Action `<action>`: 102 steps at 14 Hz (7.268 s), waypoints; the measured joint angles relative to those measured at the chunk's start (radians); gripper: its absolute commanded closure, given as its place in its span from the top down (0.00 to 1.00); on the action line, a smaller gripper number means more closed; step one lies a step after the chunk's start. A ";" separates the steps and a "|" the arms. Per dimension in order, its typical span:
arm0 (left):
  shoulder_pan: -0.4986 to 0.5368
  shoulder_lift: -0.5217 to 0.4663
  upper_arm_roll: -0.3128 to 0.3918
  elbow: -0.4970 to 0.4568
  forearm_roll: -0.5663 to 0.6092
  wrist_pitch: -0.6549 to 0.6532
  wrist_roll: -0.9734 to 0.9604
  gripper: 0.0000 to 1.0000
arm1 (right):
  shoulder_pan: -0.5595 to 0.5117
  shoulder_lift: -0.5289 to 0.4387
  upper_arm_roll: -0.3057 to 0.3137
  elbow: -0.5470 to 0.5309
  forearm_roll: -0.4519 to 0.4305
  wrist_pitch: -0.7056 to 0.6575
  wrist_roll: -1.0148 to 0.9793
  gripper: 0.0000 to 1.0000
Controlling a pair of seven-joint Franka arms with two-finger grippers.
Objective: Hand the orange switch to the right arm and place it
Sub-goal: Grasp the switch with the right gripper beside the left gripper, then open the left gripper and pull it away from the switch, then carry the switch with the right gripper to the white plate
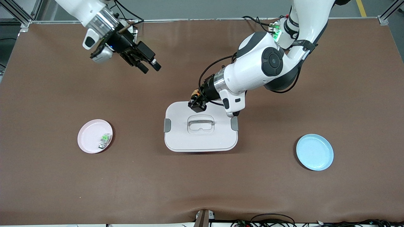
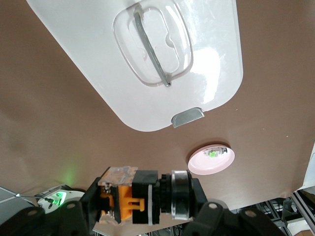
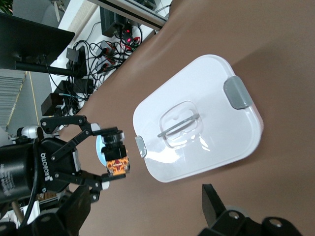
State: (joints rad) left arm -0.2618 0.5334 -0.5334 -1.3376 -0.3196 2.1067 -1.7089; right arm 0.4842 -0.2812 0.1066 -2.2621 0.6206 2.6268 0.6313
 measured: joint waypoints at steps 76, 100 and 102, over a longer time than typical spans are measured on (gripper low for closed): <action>0.629 -0.167 0.002 0.026 0.520 -0.509 1.423 1.00 | -0.354 0.324 -0.051 0.557 -0.518 -0.863 -0.997 0.00; 0.345 -0.613 0.340 -0.336 0.359 -0.508 1.595 1.00 | -0.580 0.341 -0.051 0.256 -0.608 -0.542 -1.974 0.00; 0.345 -0.622 0.343 -0.340 0.359 -0.507 1.628 1.00 | -0.587 0.341 -0.051 0.213 -0.609 -0.503 -1.985 0.00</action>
State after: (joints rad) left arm 0.0831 -0.0887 -0.1903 -1.6779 0.0397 1.5996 -0.0811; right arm -0.1031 0.0595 0.0560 -2.0492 0.0121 2.1239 -1.3537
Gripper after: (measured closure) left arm 0.000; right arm 0.586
